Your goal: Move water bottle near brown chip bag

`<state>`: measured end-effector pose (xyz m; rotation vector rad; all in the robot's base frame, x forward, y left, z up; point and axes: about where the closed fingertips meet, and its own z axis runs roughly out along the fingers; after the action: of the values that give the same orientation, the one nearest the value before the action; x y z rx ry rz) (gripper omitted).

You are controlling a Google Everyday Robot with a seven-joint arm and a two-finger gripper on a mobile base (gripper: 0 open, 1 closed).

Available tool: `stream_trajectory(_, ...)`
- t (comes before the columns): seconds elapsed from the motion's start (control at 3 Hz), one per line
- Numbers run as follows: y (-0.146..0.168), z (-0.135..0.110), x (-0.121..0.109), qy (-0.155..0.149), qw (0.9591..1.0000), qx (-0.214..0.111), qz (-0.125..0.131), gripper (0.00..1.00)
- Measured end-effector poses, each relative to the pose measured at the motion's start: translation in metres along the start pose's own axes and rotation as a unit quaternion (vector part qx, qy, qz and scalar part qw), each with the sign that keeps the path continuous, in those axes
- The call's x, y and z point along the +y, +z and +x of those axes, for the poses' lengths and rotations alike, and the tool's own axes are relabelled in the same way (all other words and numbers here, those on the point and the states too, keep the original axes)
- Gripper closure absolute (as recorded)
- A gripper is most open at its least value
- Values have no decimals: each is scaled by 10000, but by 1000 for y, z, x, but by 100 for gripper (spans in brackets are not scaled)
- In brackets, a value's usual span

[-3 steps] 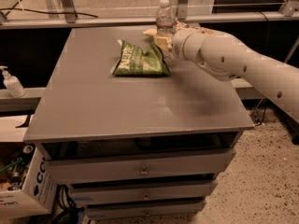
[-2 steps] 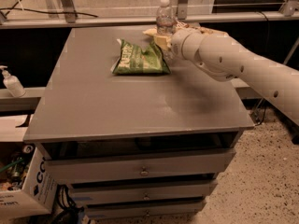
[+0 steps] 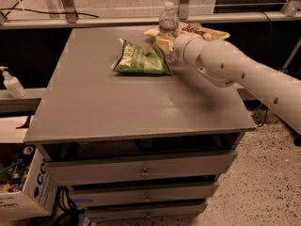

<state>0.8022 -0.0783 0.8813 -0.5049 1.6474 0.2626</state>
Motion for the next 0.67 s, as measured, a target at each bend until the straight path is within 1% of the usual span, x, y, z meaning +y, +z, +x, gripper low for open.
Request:
stream_trajectory(0.33, 0, -2, 0, -20, 10000, -71, -60, 82)
stream_trajectory(0.67, 0, -7, 1, -77, 9998, -144, -152, 58)
